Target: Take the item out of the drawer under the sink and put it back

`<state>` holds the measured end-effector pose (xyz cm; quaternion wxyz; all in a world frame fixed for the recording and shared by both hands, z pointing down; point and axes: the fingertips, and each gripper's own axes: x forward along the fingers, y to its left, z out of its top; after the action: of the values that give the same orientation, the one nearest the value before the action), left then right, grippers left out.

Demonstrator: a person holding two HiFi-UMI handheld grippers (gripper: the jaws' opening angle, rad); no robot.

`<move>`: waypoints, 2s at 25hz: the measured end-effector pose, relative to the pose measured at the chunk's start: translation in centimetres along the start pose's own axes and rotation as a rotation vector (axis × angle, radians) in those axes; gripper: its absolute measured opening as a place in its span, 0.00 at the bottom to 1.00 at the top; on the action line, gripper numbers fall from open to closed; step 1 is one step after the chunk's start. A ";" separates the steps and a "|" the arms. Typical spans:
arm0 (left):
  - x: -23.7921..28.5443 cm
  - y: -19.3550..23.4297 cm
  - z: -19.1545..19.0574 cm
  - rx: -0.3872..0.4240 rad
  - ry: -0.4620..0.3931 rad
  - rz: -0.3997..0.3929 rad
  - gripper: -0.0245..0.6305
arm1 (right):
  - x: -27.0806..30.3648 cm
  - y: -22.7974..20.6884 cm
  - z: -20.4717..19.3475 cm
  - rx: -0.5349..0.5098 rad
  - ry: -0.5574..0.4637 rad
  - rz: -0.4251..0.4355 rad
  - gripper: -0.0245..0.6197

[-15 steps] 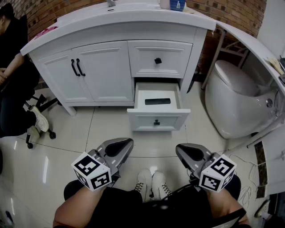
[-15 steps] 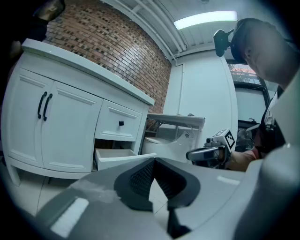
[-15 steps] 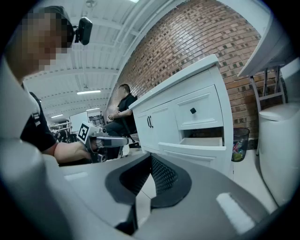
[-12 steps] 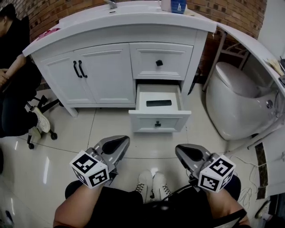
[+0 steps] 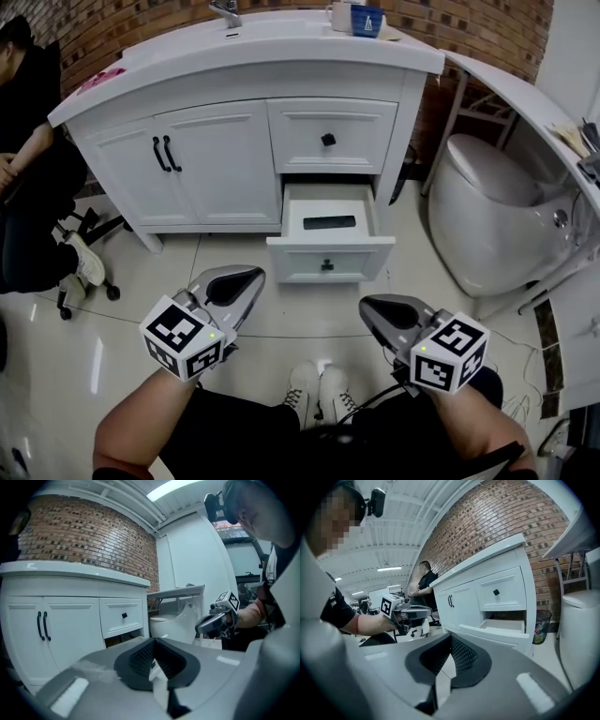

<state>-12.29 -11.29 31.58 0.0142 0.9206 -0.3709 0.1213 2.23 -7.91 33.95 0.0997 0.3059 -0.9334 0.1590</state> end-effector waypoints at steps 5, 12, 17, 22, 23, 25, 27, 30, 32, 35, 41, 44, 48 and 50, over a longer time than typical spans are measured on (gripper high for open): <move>1.8 1.0 3.0 0.161 0.025 0.022 0.05 | 0.6 0.1 1.9 0.003 0.001 0.031 0.04; 8.1 3.1 4.4 0.407 0.160 -0.033 0.11 | 1.8 -0.7 3.3 -0.038 -0.039 0.024 0.04; 13.6 4.1 3.1 0.460 0.271 -0.093 0.12 | 3.3 -1.6 3.3 -0.052 -0.036 0.029 0.04; 19.3 5.6 -1.7 0.487 0.438 -0.158 0.12 | 4.3 -2.2 2.2 -0.075 -0.013 0.036 0.04; 20.3 6.0 -2.5 0.502 0.459 -0.170 0.12 | 4.4 -2.4 1.9 -0.075 -0.007 0.038 0.04; 22.3 6.6 -3.7 0.521 0.488 -0.207 0.12 | 4.6 -2.6 1.4 -0.070 0.006 0.044 0.04; 24.0 7.3 -4.7 0.524 0.514 -0.241 0.12 | 4.9 -2.9 0.7 -0.066 0.022 0.053 0.04; 26.5 8.7 -6.4 0.532 0.557 -0.269 0.12 | 5.2 -3.1 -0.3 -0.064 0.053 0.066 0.04; 27.8 9.7 -7.6 0.532 0.589 -0.282 0.13 | 5.3 -3.2 -0.8 -0.057 0.069 0.075 0.04; 29.4 10.4 -8.4 0.515 0.585 -0.299 0.14 | 5.6 -2.9 -1.1 -0.046 0.084 0.094 0.04; 31.2 9.5 -10.5 0.523 0.642 -0.424 0.22 | 5.9 -2.9 -0.9 -0.039 0.093 0.118 0.04; 31.8 9.5 -12.2 0.504 0.704 -0.470 0.28 | 6.0 -3.0 -1.2 -0.023 0.104 0.118 0.04; 32.2 9.8 -13.8 0.413 0.759 -0.506 0.30 | 6.2 -3.6 -1.8 -0.008 0.117 0.108 0.04; 32.2 9.7 -14.4 0.404 0.785 -0.527 0.32 | 6.4 -4.0 -2.0 0.004 0.121 0.101 0.04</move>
<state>0.35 -38.54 52.46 0.0043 0.8522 -0.0620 0.5194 -0.23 -13.72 38.59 0.1470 0.2486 -0.9396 0.1838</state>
